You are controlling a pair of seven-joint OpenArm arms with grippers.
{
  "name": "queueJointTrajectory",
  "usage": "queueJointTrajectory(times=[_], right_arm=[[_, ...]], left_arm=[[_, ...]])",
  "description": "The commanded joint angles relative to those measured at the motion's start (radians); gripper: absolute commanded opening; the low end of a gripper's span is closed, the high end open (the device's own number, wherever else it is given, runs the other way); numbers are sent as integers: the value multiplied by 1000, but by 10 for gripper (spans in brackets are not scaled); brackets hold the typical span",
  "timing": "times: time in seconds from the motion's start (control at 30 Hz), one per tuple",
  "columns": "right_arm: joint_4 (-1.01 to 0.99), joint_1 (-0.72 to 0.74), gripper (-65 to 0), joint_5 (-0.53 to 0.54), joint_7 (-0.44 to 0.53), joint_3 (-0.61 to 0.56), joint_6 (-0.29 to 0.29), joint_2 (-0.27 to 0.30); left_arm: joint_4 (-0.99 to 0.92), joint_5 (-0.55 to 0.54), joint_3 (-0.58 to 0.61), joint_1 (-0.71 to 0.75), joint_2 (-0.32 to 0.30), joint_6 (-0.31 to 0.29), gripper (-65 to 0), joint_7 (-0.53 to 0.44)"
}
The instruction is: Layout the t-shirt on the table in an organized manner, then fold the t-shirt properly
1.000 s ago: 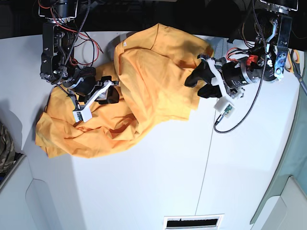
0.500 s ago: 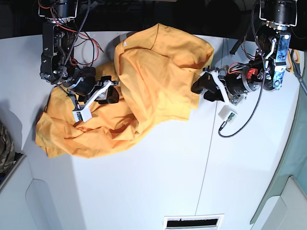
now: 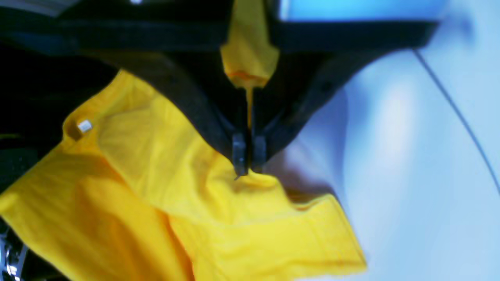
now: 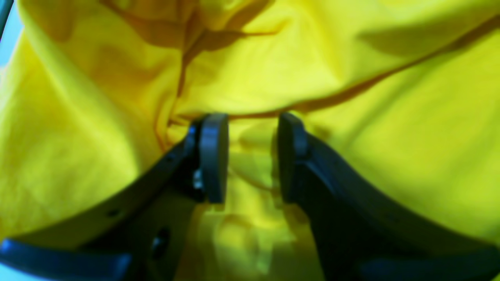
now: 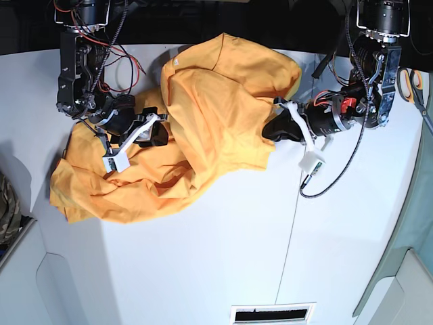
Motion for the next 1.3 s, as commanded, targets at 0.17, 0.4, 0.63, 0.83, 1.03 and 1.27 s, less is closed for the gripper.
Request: queueJointTrajectory(times=[0.17,0.4,0.63,0.83,1.03,1.27], right_arm=[[16,11,-433,7,22,1,7,3],[16,10,-433,7,21,1,7,2],[16,9,-433,7,21,1,7,2],[16,-21,-433,8,25,1,7,2],[16,-60,-433,7,33,1,7,2],[18,-78,-433,15,33,2,7,3]], left_arm=[[16,1,-6,-185,-77,-23,-650,-13],[9,177,-6,-426,-142,-23,-650,-93],[-219,290,-3,-684,-130,77,-650,-173],[-461,296,-3,-881,-72,90,-650,-282],[-532,171,37,-912,-15,88,-296,-220],[-531,-34,63,-844,-48,9,-291,39]])
